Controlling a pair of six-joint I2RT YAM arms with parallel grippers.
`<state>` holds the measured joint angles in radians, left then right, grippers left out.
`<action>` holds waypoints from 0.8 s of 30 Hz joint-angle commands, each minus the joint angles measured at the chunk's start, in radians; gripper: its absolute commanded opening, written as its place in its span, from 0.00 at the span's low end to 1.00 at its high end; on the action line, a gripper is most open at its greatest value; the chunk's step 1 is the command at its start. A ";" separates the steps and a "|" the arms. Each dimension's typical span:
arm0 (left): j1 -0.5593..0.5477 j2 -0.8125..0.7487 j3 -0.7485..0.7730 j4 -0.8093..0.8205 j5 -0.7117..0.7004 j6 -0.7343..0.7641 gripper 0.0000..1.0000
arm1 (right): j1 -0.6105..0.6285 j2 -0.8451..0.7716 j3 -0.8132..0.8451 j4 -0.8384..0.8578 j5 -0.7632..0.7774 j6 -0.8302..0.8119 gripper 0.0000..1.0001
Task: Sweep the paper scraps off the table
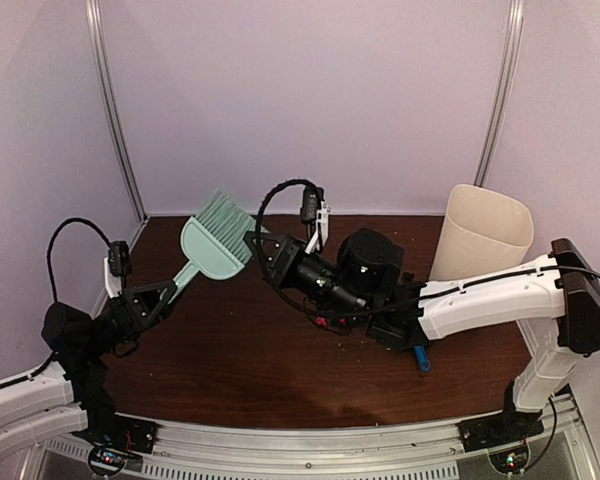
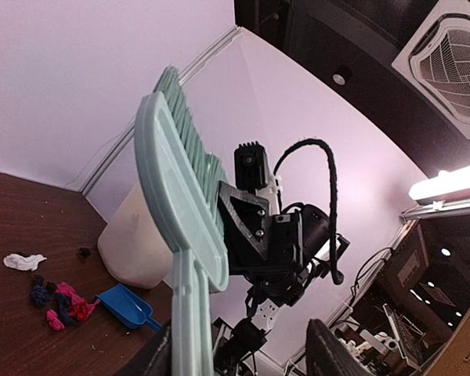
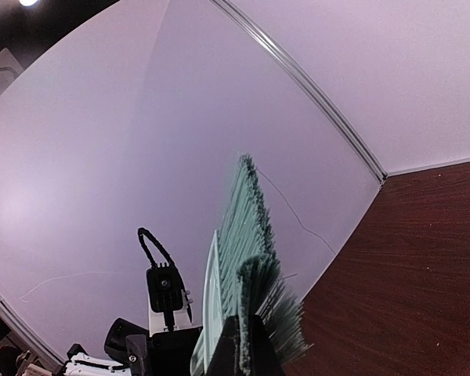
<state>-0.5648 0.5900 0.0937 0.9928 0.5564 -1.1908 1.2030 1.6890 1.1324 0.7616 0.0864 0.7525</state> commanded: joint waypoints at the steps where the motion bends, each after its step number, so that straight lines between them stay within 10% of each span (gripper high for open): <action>1: -0.004 -0.005 -0.009 0.016 -0.022 -0.003 0.51 | 0.024 0.002 0.000 0.066 0.033 -0.038 0.00; 24: -0.004 -0.021 -0.007 -0.034 -0.057 0.011 0.33 | 0.088 0.047 -0.025 0.186 0.123 -0.120 0.00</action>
<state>-0.5648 0.5766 0.0860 0.9501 0.5076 -1.1954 1.2816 1.7195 1.1030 0.8940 0.1856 0.6552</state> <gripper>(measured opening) 0.332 0.015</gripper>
